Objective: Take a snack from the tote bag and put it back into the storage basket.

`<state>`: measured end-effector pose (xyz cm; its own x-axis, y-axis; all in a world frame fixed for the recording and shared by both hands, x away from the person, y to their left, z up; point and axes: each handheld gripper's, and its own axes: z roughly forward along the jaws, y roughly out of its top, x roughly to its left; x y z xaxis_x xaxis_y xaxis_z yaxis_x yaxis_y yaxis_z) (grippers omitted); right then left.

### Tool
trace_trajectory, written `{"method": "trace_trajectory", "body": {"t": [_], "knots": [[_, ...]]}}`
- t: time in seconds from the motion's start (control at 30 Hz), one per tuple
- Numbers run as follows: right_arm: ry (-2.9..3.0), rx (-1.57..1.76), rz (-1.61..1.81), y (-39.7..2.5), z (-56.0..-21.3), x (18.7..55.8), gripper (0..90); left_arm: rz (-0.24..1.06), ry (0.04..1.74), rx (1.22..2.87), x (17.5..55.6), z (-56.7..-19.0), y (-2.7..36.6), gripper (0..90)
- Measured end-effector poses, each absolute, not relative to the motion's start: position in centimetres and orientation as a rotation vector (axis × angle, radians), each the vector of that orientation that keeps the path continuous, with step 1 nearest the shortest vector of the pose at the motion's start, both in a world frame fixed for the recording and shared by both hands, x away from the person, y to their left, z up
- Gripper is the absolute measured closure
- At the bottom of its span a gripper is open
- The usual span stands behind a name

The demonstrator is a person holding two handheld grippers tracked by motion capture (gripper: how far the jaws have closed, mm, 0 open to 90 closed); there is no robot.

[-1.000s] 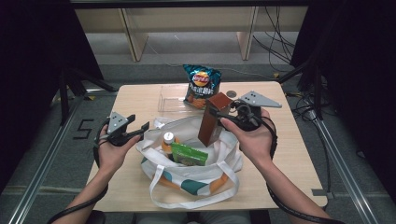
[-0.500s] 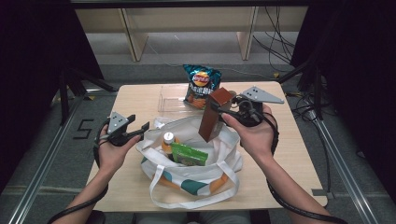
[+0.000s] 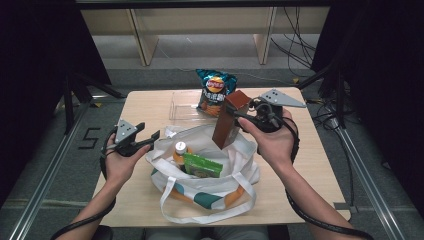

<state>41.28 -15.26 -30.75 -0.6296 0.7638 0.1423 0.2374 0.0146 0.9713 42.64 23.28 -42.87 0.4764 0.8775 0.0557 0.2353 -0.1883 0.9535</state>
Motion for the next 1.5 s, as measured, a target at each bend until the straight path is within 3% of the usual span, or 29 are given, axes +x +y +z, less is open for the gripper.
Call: {"method": "trace_trajectory", "body": {"t": [1.5], "knots": [[1.765,1.044,1.672,-15.8,-27.4,42.5,39.4,0.777,0.959,1.694,42.7,-42.9,23.2,34.5]]}}
